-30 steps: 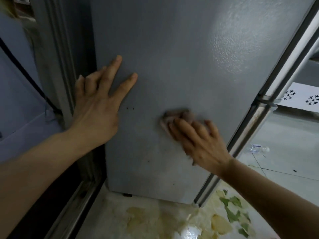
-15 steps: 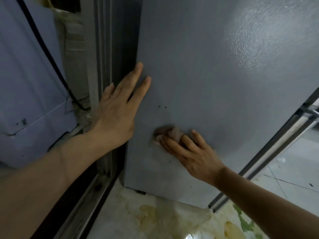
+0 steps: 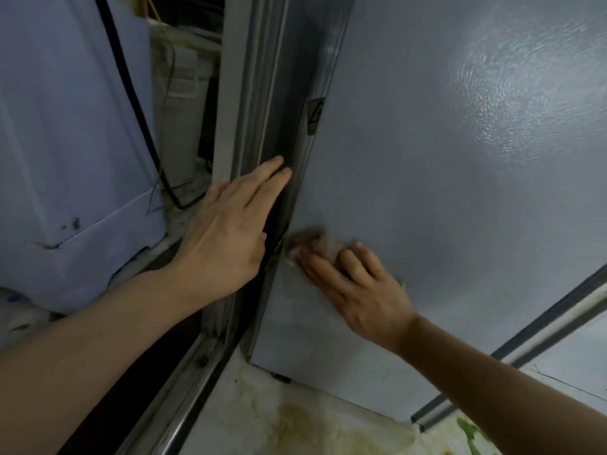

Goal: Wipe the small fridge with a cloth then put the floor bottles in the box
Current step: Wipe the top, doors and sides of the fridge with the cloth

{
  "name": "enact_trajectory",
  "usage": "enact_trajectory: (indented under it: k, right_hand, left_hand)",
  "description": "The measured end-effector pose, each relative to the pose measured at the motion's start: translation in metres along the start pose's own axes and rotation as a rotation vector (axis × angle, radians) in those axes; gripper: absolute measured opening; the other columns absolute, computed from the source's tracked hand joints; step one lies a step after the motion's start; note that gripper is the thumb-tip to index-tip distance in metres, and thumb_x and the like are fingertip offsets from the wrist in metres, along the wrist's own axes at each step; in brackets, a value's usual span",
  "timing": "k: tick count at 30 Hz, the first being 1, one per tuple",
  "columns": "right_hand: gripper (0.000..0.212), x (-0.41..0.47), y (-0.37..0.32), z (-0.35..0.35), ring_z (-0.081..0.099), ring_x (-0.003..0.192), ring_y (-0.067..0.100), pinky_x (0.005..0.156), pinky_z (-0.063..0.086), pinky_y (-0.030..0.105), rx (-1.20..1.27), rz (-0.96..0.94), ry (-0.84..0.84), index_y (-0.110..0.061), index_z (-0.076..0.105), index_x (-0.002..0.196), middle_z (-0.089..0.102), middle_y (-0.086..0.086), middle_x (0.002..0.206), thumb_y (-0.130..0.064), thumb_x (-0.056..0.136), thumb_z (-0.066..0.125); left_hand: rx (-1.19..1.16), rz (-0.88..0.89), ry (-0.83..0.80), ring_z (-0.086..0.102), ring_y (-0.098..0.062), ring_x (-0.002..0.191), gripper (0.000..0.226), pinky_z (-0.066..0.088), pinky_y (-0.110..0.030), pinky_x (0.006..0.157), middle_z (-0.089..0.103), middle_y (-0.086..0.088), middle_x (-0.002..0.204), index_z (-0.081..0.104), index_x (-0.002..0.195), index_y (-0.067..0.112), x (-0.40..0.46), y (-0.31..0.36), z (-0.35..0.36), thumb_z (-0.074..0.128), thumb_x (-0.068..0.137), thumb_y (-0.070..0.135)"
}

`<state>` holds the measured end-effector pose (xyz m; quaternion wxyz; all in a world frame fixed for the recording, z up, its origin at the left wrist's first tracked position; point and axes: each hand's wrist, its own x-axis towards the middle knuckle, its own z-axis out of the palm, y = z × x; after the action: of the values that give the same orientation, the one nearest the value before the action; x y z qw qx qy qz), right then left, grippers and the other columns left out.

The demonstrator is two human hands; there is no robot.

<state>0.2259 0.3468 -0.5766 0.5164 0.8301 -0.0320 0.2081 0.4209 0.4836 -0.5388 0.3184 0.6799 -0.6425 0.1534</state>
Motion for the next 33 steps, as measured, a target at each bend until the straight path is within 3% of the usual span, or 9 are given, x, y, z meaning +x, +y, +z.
enact_trajectory:
  k: [4, 9, 12, 16, 20, 23, 26, 29, 33]
  right_hand:
    - [0.061, 0.004, 0.009, -0.015, 0.040, 0.110, 0.029, 0.106, 0.023, 0.047, -0.053, -0.061, -0.101, -0.018, 0.049, 0.138, 0.052, -0.001, 0.141, -0.021, 0.076, 0.053]
    - [0.048, 0.066, 0.084, -0.040, 0.038, 0.111, 0.028, 0.105, 0.019, 0.044, 0.013, 0.400, 0.179, -0.020, 0.049, 0.139, 0.046, 0.001, 0.145, -0.020, 0.093, 0.037]
    - [0.044, 0.095, 0.089, -0.038, 0.034, 0.113, 0.028, 0.106, 0.020, 0.045, -0.003, 0.455, 0.257, -0.021, 0.050, 0.139, 0.045, -0.002, 0.146, -0.021, 0.099, 0.030]
    - [0.045, 0.086, 0.053, -0.017, 0.034, 0.114, 0.030, 0.102, 0.028, 0.046, 0.039, 0.329, 0.239, -0.023, 0.050, 0.138, 0.048, -0.005, 0.143, -0.019, 0.093, 0.044]
    - [0.036, 0.060, -0.003, 0.005, 0.039, 0.107, 0.031, 0.095, 0.031, 0.044, 0.140, 0.104, 0.172, -0.017, 0.067, 0.119, 0.062, 0.002, 0.128, -0.015, 0.089, 0.047]
    - [0.040, 0.042, -0.048, 0.017, 0.039, 0.108, 0.030, 0.098, 0.030, 0.042, 0.092, -0.045, -0.021, -0.021, 0.067, 0.118, 0.062, -0.003, 0.127, -0.020, 0.087, 0.042]
    - [0.044, 0.029, -0.065, 0.020, 0.037, 0.109, 0.025, 0.099, 0.029, 0.039, 0.032, -0.174, -0.138, -0.024, 0.061, 0.127, 0.058, -0.008, 0.131, -0.027, 0.085, 0.050]
    - [0.046, 0.023, -0.047, 0.012, 0.040, 0.107, 0.022, 0.094, 0.033, 0.036, 0.089, -0.150, -0.032, -0.021, 0.054, 0.134, 0.059, -0.009, 0.130, -0.023, 0.088, 0.055]
    - [0.045, 0.011, 0.021, -0.014, 0.045, 0.108, 0.024, 0.084, 0.032, 0.039, 0.038, 0.081, 0.126, -0.025, 0.050, 0.138, 0.056, -0.006, 0.135, -0.017, 0.093, 0.049]
  left_hand:
    - [-0.057, -0.069, 0.022, 0.029, -0.025, 0.138, 0.080, 0.022, -0.049, 0.114, 0.022, -0.008, 0.154, 0.019, 0.147, 0.011, -0.009, -0.008, -0.008, 0.061, 0.080, -0.001]
    - [-0.099, -0.088, 0.069, 0.029, -0.026, 0.138, 0.077, 0.018, -0.039, 0.115, 0.025, -0.010, 0.153, 0.020, 0.147, 0.010, -0.008, -0.013, -0.008, 0.061, 0.082, 0.001]
    - [-0.116, -0.094, 0.115, 0.036, -0.031, 0.133, 0.076, 0.022, -0.037, 0.110, 0.031, -0.015, 0.149, 0.025, 0.145, 0.005, -0.009, -0.016, -0.005, 0.063, 0.080, -0.002]
    - [-0.134, -0.067, 0.119, 0.043, -0.041, 0.126, 0.070, 0.035, -0.053, 0.105, 0.038, -0.025, 0.142, 0.032, 0.139, -0.006, -0.015, -0.021, 0.007, 0.062, 0.076, -0.011]
    - [-0.129, -0.061, 0.081, 0.045, -0.042, 0.125, 0.071, 0.037, -0.054, 0.103, 0.038, -0.026, 0.142, 0.032, 0.139, -0.006, -0.024, -0.025, 0.017, 0.062, 0.076, -0.012]
    - [-0.119, -0.076, 0.064, 0.044, -0.040, 0.126, 0.072, 0.036, -0.051, 0.104, 0.037, -0.022, 0.144, 0.033, 0.140, -0.003, -0.030, -0.026, 0.021, 0.063, 0.075, -0.011]
    - [-0.108, -0.052, 0.035, 0.044, -0.038, 0.126, 0.069, 0.038, -0.058, 0.101, 0.038, -0.021, 0.144, 0.036, 0.139, -0.002, -0.037, -0.025, 0.022, 0.061, 0.075, -0.010]
    - [-0.094, -0.020, 0.034, 0.045, -0.037, 0.126, 0.065, 0.041, -0.057, 0.098, 0.039, -0.021, 0.144, 0.039, 0.138, -0.002, -0.039, -0.019, 0.025, 0.058, 0.076, -0.007]
    - [-0.123, -0.030, 0.099, 0.040, -0.034, 0.131, 0.073, 0.037, -0.049, 0.105, 0.032, -0.018, 0.148, 0.033, 0.141, 0.002, -0.036, -0.005, 0.032, 0.060, 0.074, -0.006]
